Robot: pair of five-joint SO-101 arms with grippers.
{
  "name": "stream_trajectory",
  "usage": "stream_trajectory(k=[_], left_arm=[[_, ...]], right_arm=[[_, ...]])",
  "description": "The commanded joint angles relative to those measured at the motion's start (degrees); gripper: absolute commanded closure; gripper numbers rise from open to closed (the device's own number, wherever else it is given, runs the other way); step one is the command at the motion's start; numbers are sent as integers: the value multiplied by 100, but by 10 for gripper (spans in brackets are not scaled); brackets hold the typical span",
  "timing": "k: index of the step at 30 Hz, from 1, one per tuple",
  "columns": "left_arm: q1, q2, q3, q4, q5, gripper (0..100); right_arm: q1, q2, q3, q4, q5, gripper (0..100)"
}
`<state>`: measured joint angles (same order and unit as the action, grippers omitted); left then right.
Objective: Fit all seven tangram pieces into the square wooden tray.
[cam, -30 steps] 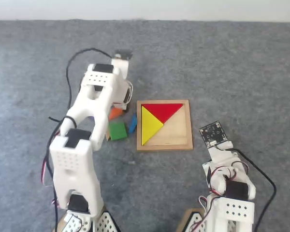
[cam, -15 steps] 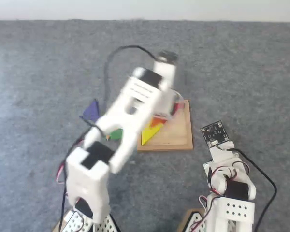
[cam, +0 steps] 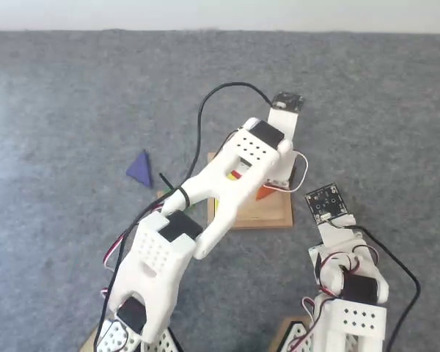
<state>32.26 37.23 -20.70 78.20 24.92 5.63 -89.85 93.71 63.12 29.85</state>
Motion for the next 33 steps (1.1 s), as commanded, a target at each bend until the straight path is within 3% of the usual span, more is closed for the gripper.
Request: stream_trajectory(k=[1,6,17,25,29,33], left_arm=[[26,-62,-347,-123,-360,916],[9,-62,-356,-141,-501,807],[-492,-105,-365,-448,-536,805],[-633,-536,-242,-387,-1108,805],[-334,-1890,725,-826,-1398,805],[-484,-3376,2756,-1934,-1398,805]], right_arm=[[48,-57,-141,-84,-62,959],[40,-57,-141,-75,-62,960],[40,-57,-141,-75,-62,961],[40,-57,-141,-75,-62,961],[40,-57,-141,-75,-62,961],[40,-57,-141,-75,-62,961]])
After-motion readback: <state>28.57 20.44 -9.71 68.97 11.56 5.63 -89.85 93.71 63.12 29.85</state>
